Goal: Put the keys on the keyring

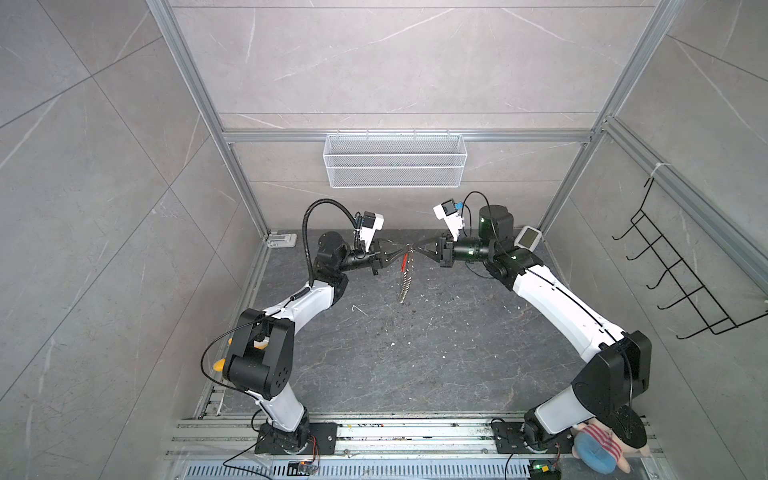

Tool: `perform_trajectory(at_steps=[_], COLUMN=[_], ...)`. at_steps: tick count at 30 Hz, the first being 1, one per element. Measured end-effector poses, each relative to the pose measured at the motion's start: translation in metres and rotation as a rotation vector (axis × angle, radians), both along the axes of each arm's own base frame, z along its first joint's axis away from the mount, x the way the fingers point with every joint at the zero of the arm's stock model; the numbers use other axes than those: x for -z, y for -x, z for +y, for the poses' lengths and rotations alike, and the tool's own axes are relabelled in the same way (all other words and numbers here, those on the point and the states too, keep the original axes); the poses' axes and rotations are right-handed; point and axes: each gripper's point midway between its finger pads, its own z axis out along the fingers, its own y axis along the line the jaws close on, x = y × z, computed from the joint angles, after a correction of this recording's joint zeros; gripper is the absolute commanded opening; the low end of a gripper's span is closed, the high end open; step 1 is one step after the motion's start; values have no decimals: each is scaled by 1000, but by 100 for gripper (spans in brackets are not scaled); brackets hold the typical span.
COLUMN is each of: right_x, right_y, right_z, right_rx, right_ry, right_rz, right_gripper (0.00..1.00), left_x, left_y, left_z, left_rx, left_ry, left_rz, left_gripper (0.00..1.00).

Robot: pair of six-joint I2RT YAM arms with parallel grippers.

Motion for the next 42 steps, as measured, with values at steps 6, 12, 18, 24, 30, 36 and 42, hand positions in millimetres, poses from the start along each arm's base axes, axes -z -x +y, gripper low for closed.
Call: perform_trajectory(at_steps=[6, 12, 18, 24, 30, 36, 42], right_x=[-5, 7, 24, 27, 26, 26, 23], right_y=[-4, -10, -14, -13, -11, -10, -10], right_z=[4, 3, -1, 0, 2, 3, 5], right_rx=[39, 85, 111, 107, 95, 90, 87], right_ry=[62, 144, 216, 228, 226, 227, 230], right_rz=[-44, -51, -33, -36, -41, -46, -54], right_gripper=[0, 0, 0, 0, 0, 0, 0], left_x=[5, 4, 2, 5, 7, 7, 5], left_y=[-1, 2, 4, 4, 3, 4, 5], left_z=[-1, 0, 1, 1, 1, 1, 0], left_rx=[-3, -5, -8, -8, -8, -7, -1], left_ry=[-19, -28, -37, -44, -48, -49, -48], left_rz=[1, -13, -33, -29, -18, -17, -20], left_gripper=[0, 0, 0, 0, 0, 0, 0])
